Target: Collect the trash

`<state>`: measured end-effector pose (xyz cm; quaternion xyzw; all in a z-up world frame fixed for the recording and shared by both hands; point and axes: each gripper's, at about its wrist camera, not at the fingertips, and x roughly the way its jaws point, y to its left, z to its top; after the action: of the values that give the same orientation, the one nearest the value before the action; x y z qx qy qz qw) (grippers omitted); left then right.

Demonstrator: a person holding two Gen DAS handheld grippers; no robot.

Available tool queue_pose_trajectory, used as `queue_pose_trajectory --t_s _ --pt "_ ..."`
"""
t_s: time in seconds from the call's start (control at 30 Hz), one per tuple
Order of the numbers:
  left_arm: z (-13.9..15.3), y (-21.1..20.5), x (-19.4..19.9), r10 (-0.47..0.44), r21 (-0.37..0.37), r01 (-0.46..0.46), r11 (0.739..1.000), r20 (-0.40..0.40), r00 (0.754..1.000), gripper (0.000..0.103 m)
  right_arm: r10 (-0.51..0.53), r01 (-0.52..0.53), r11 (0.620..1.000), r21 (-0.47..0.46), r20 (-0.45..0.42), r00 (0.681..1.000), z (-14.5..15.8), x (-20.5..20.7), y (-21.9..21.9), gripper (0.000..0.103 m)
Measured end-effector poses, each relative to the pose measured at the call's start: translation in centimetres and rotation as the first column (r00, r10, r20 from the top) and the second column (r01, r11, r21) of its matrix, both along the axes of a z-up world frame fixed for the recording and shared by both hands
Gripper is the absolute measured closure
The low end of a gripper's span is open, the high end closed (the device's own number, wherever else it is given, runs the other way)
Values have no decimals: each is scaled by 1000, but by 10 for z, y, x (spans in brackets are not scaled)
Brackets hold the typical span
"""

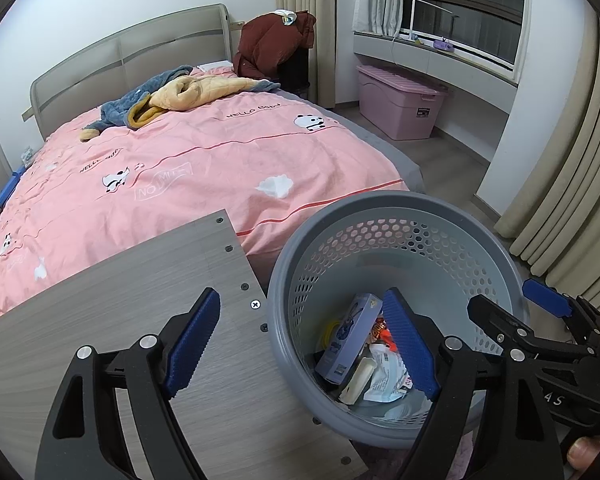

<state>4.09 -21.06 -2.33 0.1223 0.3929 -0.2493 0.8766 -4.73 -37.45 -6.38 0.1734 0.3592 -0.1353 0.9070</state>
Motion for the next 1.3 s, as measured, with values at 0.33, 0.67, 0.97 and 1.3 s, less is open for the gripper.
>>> queue_pose_trajectory --t_s 0.33,0.67,0.97,1.3 --pt "0 1 2 15 3 -15 1000 -7 1000 23 0 0 1000 -1 -1 1000 0 0 0 10" --pt "1 1 2 18 2 -18 1000 -2 1000 23 1 -1 1000 0 -1 1000 0 0 0 10" --pt "2 0 2 18 3 -18 1000 3 1000 23 1 -1 1000 -2 -2 1000 0 1 1 10" --pt "2 0 2 20 2 -20 1000 -6 1000 23 2 -2 1000 -1 -2 1000 0 1 2 10"
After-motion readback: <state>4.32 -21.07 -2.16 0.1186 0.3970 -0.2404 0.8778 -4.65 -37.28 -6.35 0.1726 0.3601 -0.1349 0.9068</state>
